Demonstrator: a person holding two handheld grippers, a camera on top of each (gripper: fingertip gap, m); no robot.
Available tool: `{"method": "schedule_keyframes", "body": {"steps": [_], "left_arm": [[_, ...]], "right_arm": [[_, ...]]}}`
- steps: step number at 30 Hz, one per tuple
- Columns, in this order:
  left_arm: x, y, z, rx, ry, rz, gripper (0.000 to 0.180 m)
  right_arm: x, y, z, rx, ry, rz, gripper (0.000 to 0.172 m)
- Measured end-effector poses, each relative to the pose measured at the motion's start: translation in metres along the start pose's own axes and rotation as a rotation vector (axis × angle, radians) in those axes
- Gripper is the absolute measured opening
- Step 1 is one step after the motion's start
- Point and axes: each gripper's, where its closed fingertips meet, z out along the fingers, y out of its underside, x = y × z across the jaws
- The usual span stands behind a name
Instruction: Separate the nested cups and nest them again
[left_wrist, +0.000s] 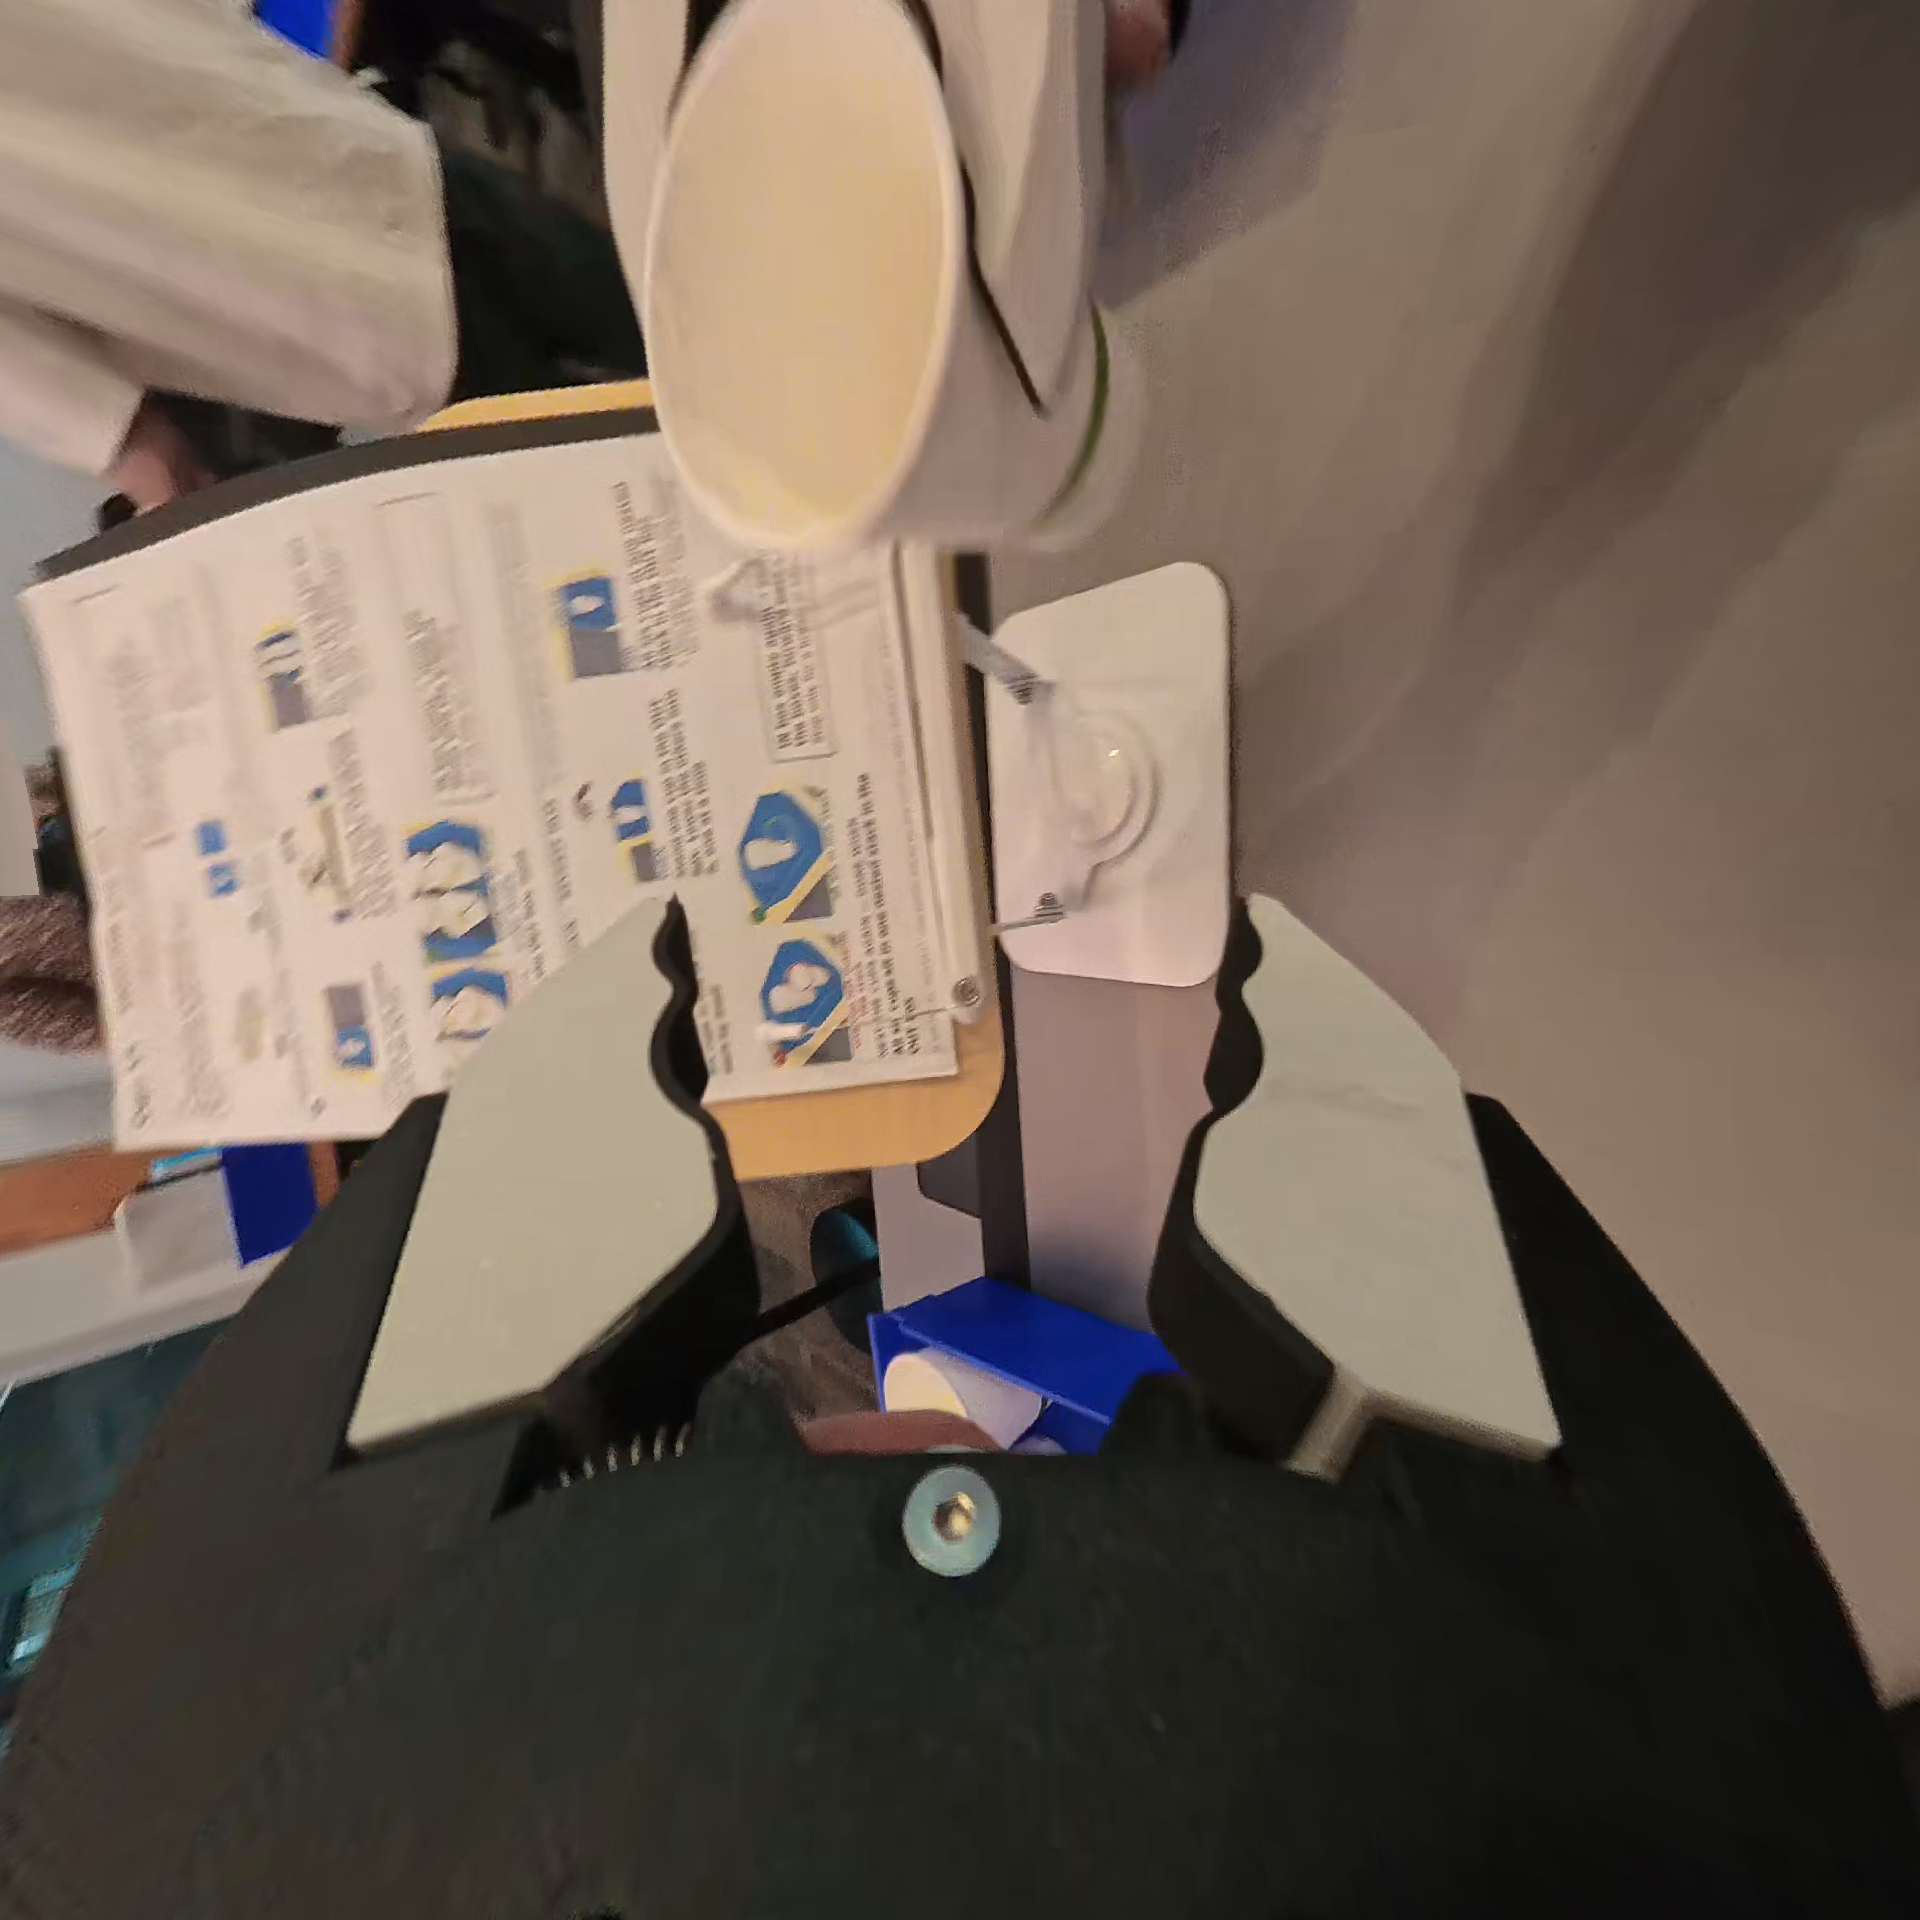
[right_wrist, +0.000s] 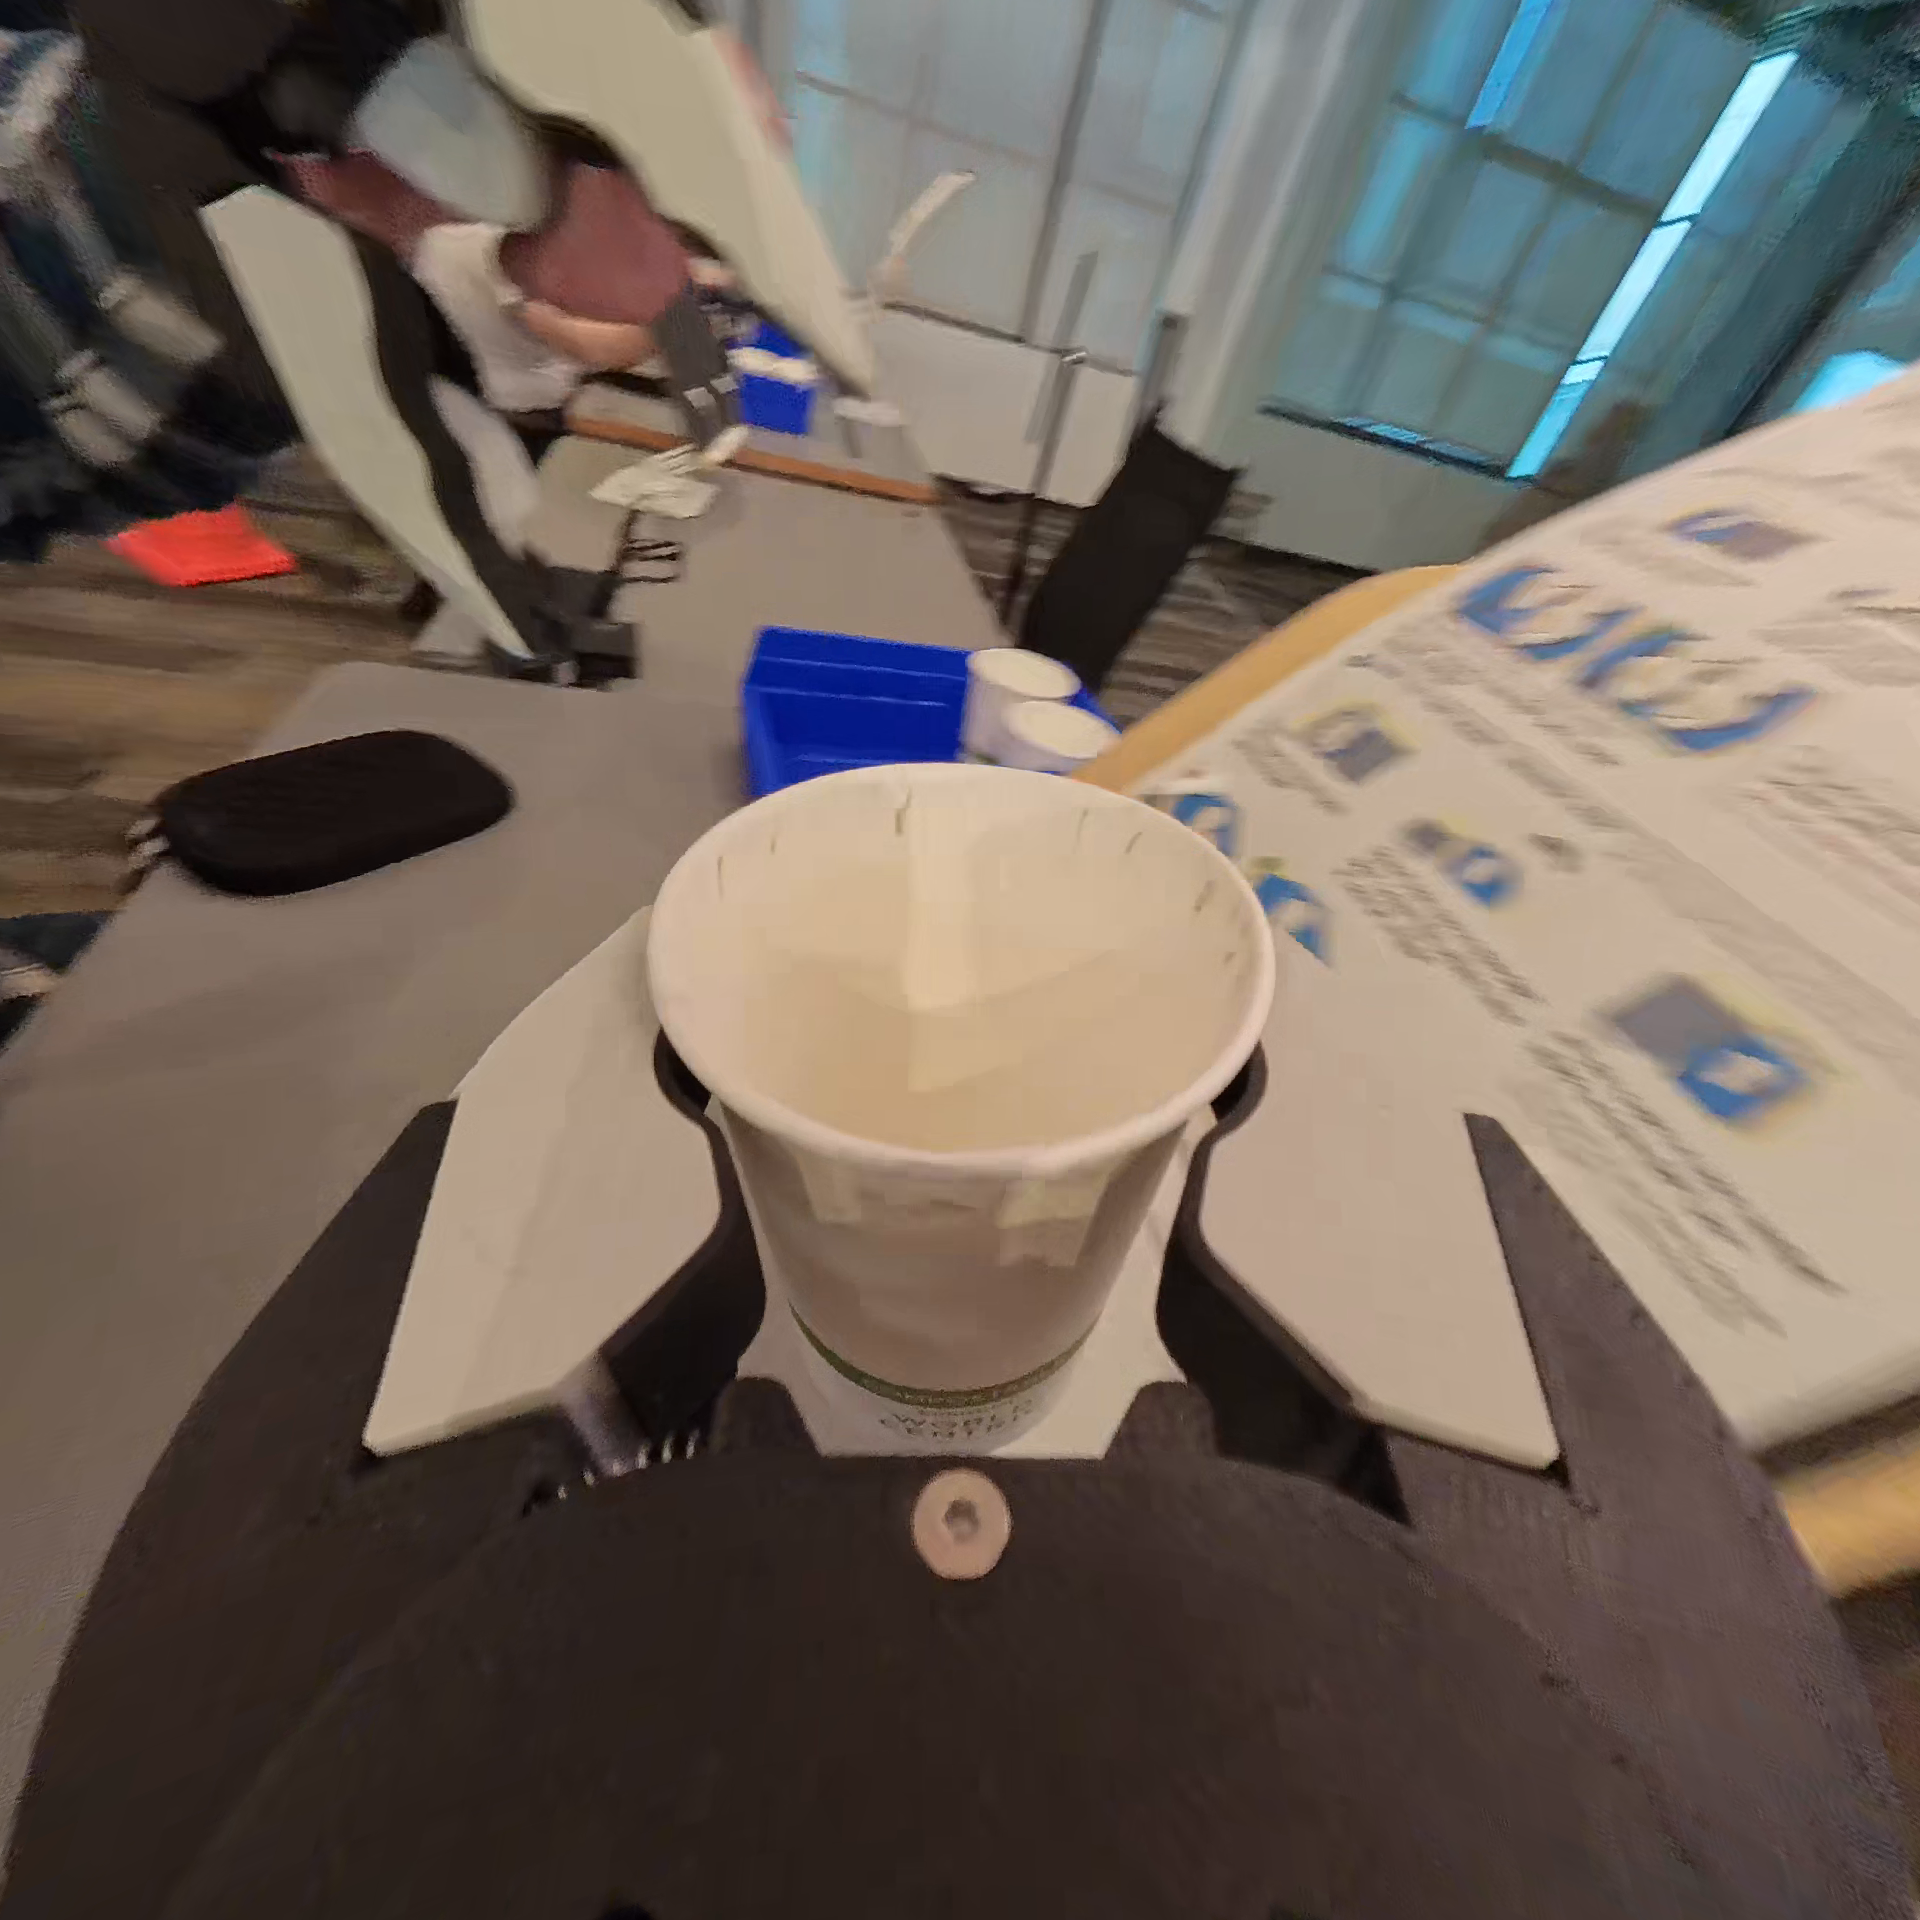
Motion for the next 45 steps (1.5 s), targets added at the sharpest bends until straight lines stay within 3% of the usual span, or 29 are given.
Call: {"method": "schedule_keyframes", "body": {"steps": [1,9,13,17,30,40,45], "left_arm": [[-0.006,0.004,-0.005,-0.005,-0.038,-0.016,0.092],[-0.005,0.039,-0.017,-0.042,-0.152,-0.136,0.050],[0.002,0.048,-0.013,-0.057,-0.166,-0.148,0.035],[0.009,0.054,-0.006,-0.067,-0.151,-0.166,0.031],[0.025,0.073,0.012,-0.197,-0.112,-0.102,0.034],[0.028,0.079,0.014,-0.227,-0.097,-0.089,0.035],[0.031,0.082,0.015,-0.249,-0.083,-0.078,0.035]], "right_arm": [[0.021,-0.002,-0.017,0.005,0.085,-0.004,0.097],[0.154,0.013,-0.194,0.071,0.681,0.061,0.096],[0.185,0.041,-0.268,0.041,0.899,0.089,0.097],[0.201,0.068,-0.313,0.050,1.018,0.139,0.097],[0.228,0.150,-0.329,-0.045,1.081,0.272,0.098],[0.235,0.186,-0.332,-0.069,1.100,0.321,0.098],[0.237,0.195,-0.331,-0.102,1.110,0.314,0.121]]}}
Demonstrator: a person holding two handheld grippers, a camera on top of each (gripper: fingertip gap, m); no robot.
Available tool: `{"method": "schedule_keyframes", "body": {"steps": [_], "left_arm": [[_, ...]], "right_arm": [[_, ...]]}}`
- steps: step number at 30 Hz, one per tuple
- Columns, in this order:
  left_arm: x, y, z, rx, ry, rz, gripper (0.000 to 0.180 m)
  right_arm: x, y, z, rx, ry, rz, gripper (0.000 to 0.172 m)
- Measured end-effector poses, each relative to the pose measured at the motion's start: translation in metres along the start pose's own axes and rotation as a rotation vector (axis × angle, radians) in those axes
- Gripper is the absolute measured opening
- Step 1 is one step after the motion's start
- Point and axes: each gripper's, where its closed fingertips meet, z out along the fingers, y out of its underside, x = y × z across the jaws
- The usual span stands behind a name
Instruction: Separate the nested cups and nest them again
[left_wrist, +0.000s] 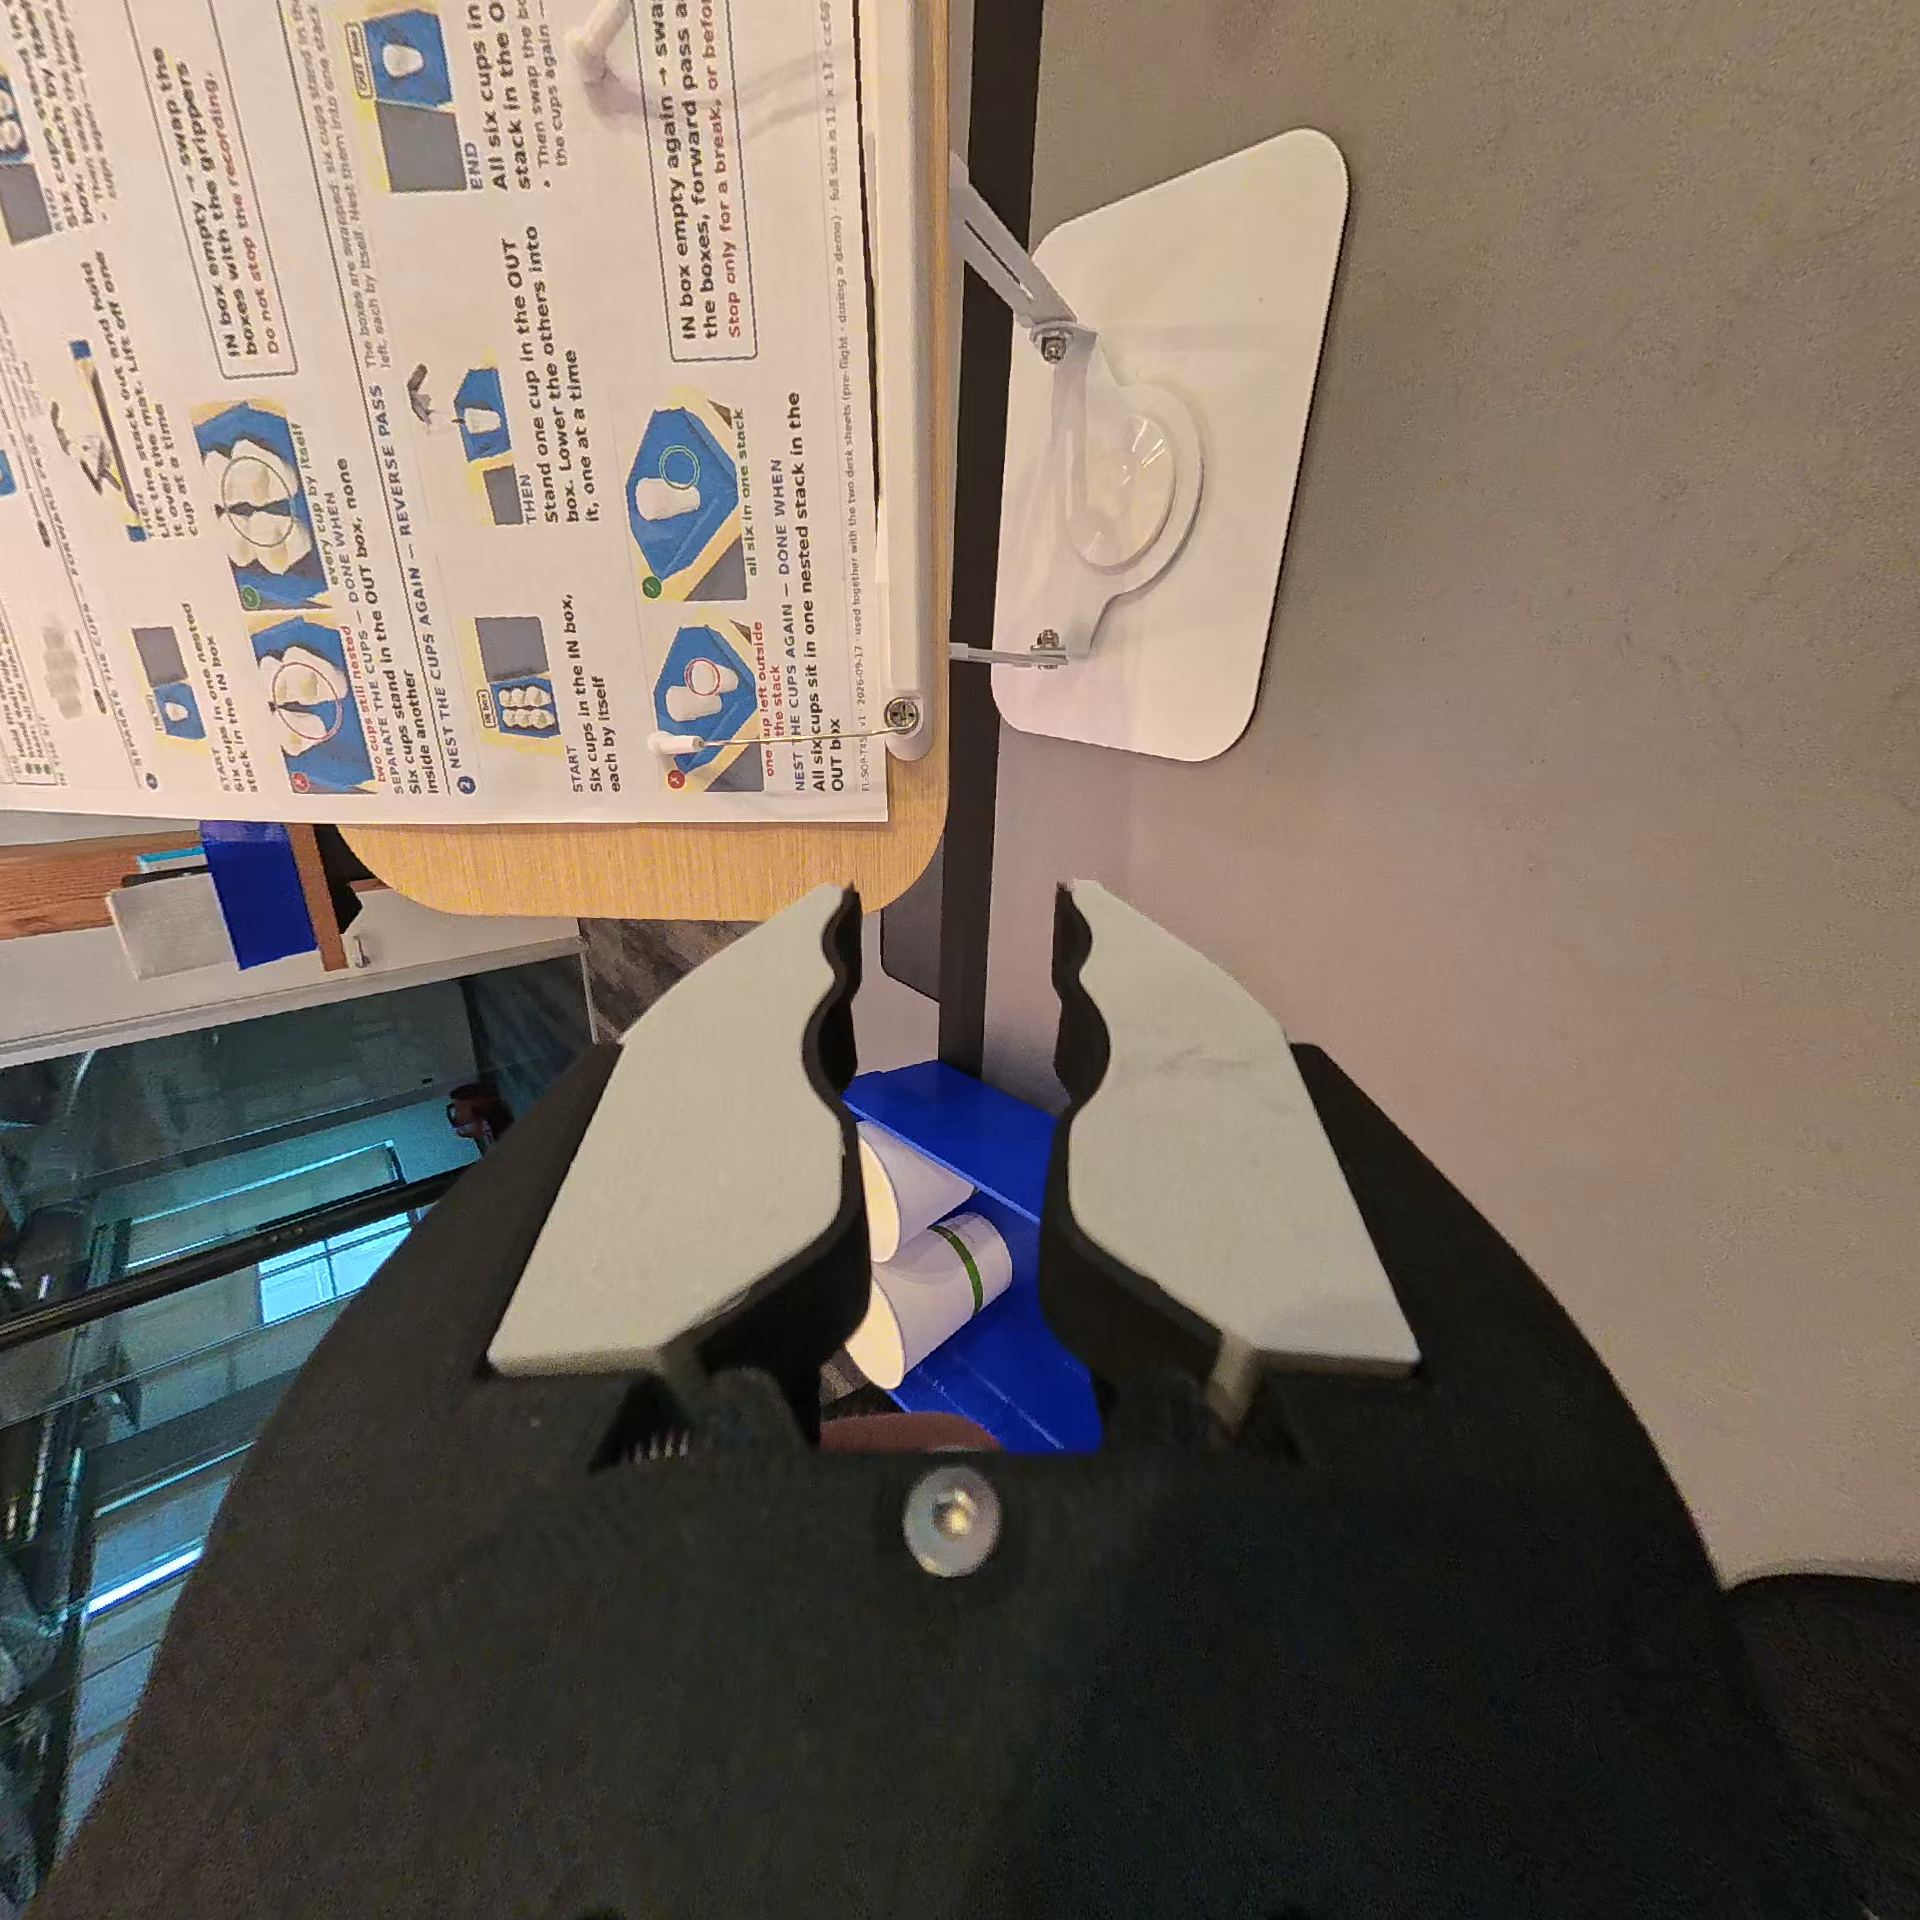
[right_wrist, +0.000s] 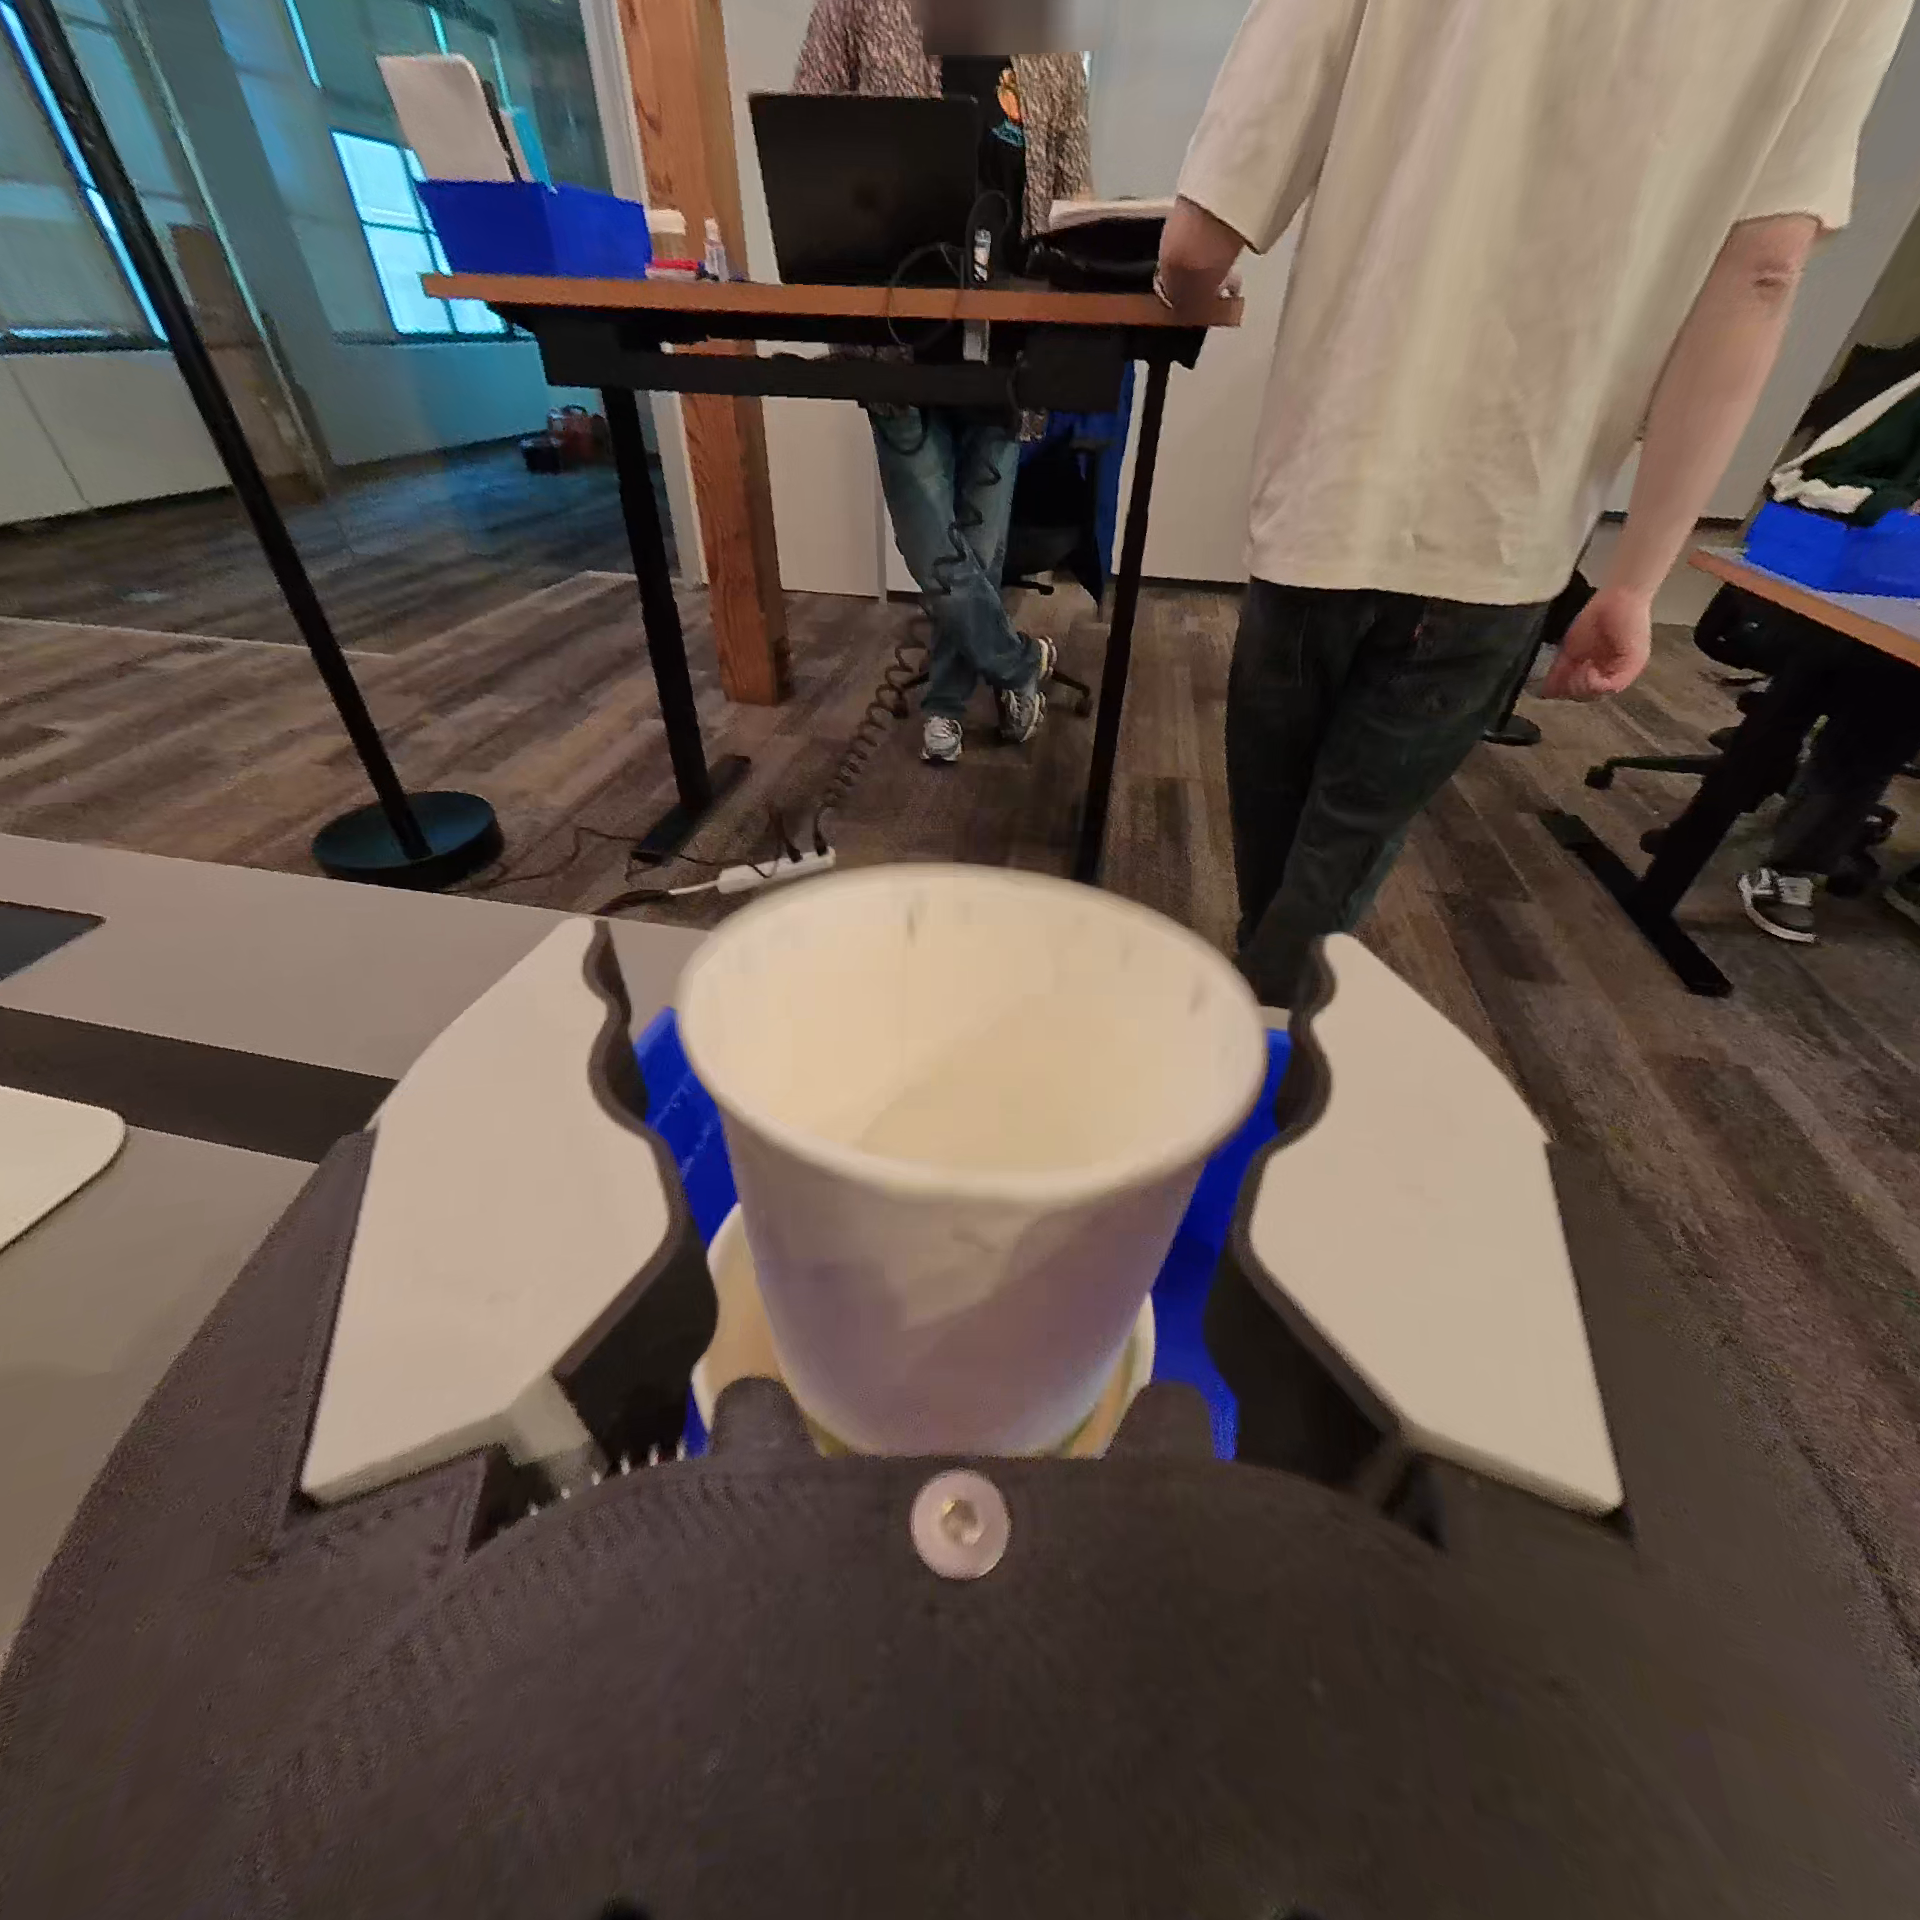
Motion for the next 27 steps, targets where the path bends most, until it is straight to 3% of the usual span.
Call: {"method": "schedule_keyframes", "body": {"steps": [5,12,19,27], "left_arm": [[-0.003,0.001,-0.004,-0.008,-0.001,0.005,0.035],[-0.017,0.021,-0.002,-0.052,-0.036,-0.030,0.038],[-0.028,0.093,0.023,-0.159,-0.013,-0.187,0.046],[-0.024,0.189,0.075,-0.276,0.039,-0.349,0.053]], "right_arm": [[-0.004,-0.028,-0.014,0.060,-0.006,-0.010,0.128],[-0.026,-0.074,-0.036,0.167,-0.035,-0.071,0.106],[-0.073,-0.104,-0.040,0.225,-0.098,-0.169,0.099],[-0.160,-0.110,-0.025,0.211,-0.232,-0.332,0.092]]}}
